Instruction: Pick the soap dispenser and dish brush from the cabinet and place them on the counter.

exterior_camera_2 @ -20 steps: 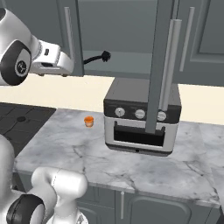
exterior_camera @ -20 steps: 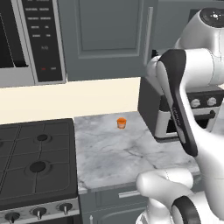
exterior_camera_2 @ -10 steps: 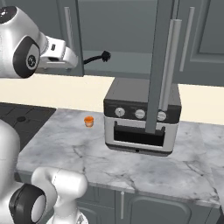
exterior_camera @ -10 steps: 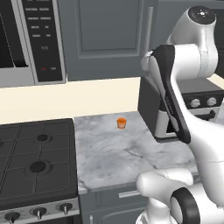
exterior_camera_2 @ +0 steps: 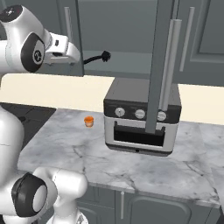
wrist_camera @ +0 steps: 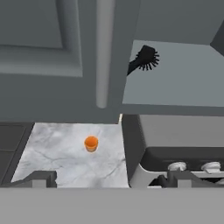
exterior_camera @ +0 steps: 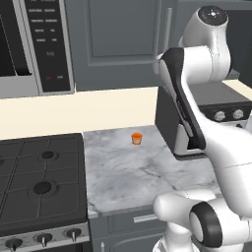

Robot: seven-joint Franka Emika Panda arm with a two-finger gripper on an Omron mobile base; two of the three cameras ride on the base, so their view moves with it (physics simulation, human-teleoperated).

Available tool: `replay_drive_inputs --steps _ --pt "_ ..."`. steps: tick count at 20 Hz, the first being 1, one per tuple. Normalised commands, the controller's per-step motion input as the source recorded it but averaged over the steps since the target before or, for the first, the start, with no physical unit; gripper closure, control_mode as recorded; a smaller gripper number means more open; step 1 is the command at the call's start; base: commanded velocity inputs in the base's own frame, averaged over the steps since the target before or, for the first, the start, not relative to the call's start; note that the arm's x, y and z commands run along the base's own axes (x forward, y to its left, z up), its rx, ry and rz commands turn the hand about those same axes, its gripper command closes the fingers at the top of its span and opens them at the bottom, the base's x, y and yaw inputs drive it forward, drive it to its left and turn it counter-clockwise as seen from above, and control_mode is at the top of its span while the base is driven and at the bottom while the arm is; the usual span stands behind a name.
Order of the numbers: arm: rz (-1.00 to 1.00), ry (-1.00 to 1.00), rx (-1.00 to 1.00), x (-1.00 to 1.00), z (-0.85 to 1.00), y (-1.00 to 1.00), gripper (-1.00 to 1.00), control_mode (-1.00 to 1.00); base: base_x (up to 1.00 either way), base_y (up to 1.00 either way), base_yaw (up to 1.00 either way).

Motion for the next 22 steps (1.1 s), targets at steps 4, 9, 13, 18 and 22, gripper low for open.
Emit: replay_drive_inputs --steps 4,9,13,18,22 --pt "0.0 0.0 -0.01 0.38 0.01 -0.03 -1.0 -1.0 0.0 0.0 0.0" --pt "0.0 -0.07 0.0 0.31 0.01 -0.02 -1.0 -1.0 0.0 0.0 0.0" --pt "-0.02 -0.06 0.0 0.33 0.04 0.0 -1.0 -1.0 0.0 0.0 0.0" --pt "-0.04 -0.05 0.0 0.32 0.03 0.02 -1.0 -1.0 0.0 0.0 0.0" --pt "-0.04 0.0 -0.01 0.3 0.02 0.08 -1.0 -1.0 0.0 0.0 0.0"
